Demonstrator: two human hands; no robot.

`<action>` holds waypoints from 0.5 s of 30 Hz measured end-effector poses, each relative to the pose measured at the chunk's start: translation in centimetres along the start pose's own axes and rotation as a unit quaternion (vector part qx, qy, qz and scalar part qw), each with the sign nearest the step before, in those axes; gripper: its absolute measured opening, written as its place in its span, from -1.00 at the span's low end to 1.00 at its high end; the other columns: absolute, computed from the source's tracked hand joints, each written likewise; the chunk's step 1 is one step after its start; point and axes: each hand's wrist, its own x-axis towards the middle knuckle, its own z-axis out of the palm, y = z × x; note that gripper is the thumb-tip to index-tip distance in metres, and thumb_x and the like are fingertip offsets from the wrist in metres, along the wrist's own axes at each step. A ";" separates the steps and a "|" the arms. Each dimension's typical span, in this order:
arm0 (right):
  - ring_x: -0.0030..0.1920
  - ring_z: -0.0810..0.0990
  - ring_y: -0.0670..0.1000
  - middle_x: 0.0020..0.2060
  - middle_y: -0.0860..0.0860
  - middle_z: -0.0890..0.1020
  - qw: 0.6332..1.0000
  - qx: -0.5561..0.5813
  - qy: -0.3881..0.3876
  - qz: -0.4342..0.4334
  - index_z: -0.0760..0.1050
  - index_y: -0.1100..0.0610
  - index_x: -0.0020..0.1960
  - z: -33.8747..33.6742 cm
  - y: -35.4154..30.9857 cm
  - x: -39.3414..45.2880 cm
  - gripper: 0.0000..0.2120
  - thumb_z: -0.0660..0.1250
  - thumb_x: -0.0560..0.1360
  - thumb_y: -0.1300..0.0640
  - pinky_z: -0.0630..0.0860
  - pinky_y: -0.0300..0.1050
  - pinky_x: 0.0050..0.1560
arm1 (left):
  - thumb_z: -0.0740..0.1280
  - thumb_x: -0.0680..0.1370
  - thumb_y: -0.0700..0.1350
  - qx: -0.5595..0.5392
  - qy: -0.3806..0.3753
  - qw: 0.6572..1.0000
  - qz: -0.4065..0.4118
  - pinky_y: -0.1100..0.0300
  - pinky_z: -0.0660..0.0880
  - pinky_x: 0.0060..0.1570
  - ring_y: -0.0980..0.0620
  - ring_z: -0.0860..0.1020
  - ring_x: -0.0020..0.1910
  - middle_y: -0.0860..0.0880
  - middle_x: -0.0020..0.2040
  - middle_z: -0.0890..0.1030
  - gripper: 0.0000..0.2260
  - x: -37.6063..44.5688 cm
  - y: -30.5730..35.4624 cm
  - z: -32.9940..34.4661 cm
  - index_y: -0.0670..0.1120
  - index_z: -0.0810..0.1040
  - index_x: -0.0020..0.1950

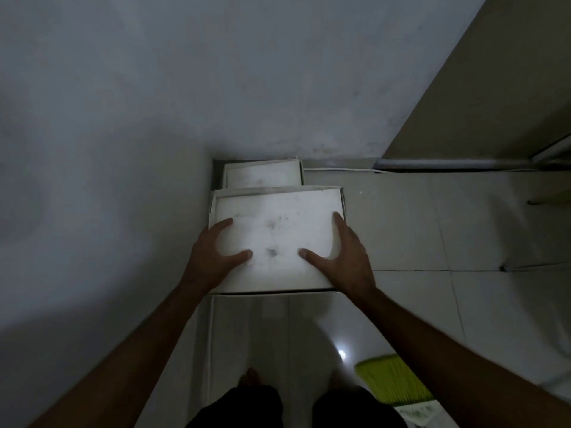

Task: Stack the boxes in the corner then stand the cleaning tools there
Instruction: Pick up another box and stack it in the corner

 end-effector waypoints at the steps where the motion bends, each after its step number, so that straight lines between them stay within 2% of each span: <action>1: 0.57 0.20 0.07 0.60 0.01 0.18 1.000 0.002 -0.001 -0.001 -0.05 -0.25 0.60 0.9 1.0 0.7 0.12 0.43 0.23 -0.53 0.25 0.12 0.51 | 0.63 0.33 0.06 0.002 0.001 1.000 0.001 0.20 0.31 0.28 0.05 0.41 0.34 0.01 0.42 0.43 -0.25 0.5 -1.2 0.9 0.12 0.42 0.46; 4: 0.56 0.21 0.07 0.59 0.02 0.20 1.000 0.000 -0.001 -0.014 -0.04 -0.22 0.61 3.4 3.8 3.0 0.12 0.44 0.25 -0.52 0.26 0.09 0.50 | 0.63 0.33 0.07 0.000 0.008 1.000 0.006 0.19 0.31 0.29 0.17 0.36 0.27 0.10 0.38 0.41 -0.25 2.0 -4.3 3.5 0.13 0.40 0.47; 7: 0.56 0.21 0.07 0.59 0.03 0.20 1.000 -0.005 -0.003 -0.023 -0.04 -0.20 0.62 6.0 6.6 5.1 0.12 0.44 0.25 -0.51 0.26 0.08 0.50 | 0.63 0.34 0.03 -0.010 0.016 1.000 0.013 0.22 0.30 0.26 0.20 0.35 0.26 0.17 0.33 0.39 -0.25 3.6 -7.2 6.0 0.10 0.41 0.47; 11: 0.55 0.23 0.07 0.59 0.03 0.21 1.000 -0.014 -0.004 -0.026 -0.04 -0.20 0.62 9.5 10.0 7.4 0.13 0.42 0.25 -0.53 0.28 0.09 0.50 | 0.64 0.32 0.02 -0.010 0.021 1.000 0.007 0.16 0.34 0.30 0.08 0.39 0.33 0.06 0.42 0.42 -0.23 5.2 -11.6 9.3 0.06 0.42 0.47; 15: 0.54 0.25 0.06 0.59 -0.01 0.21 0.999 -0.020 -0.009 -0.024 -0.07 -0.20 0.62 12.9 13.6 8.9 0.16 0.41 0.22 -0.56 0.27 0.19 0.51 | 0.64 0.30 0.04 -0.013 0.019 1.000 0.002 0.15 0.33 0.30 -0.03 0.38 0.42 0.00 0.47 0.40 -0.20 6.7 -15.6 12.3 0.08 0.41 0.49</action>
